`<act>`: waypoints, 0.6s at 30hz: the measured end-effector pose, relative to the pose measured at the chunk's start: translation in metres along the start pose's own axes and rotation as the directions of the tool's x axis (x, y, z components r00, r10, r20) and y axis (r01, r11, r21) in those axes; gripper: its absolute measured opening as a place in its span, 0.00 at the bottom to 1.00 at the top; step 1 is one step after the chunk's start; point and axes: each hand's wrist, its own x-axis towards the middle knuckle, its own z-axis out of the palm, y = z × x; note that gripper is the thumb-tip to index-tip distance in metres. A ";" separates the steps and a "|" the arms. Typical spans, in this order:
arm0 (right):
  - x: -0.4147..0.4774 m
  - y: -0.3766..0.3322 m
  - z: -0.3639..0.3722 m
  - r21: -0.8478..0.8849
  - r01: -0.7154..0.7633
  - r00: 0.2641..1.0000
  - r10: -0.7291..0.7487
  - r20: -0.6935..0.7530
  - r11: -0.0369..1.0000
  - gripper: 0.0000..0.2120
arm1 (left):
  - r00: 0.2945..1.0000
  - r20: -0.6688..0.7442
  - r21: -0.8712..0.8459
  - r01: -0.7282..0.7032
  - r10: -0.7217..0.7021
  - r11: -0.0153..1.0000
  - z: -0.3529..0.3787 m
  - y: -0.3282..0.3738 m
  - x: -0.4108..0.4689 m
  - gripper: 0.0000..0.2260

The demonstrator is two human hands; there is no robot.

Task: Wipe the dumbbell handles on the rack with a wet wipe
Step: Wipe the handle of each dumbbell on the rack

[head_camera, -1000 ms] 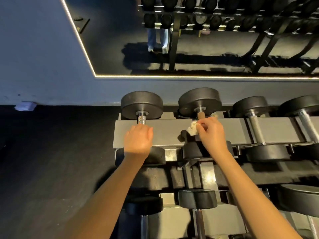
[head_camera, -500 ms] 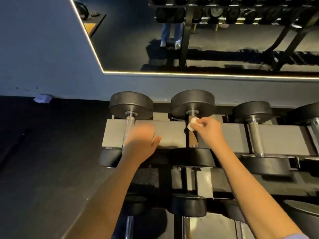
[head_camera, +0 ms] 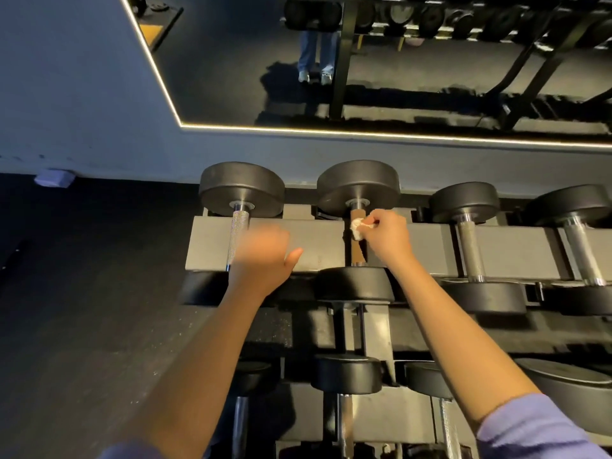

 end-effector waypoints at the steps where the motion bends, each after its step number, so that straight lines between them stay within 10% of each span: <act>1: 0.004 -0.003 0.002 0.036 -0.016 0.999 0.018 -0.048 0.999 0.04 | 1.000 -0.010 0.017 -0.008 0.008 1.000 0.001 0.000 0.000 0.21; 11: -0.016 -0.004 -0.007 -0.208 -0.112 0.972 0.150 0.179 0.972 0.05 | 0.998 0.059 -0.016 -0.026 0.027 1.000 0.003 0.000 0.006 0.25; 18: -0.001 -0.021 0.000 0.028 -0.148 0.982 0.151 -0.113 0.989 0.03 | 0.997 -0.077 -0.027 -0.021 0.019 0.999 0.014 0.001 0.003 0.27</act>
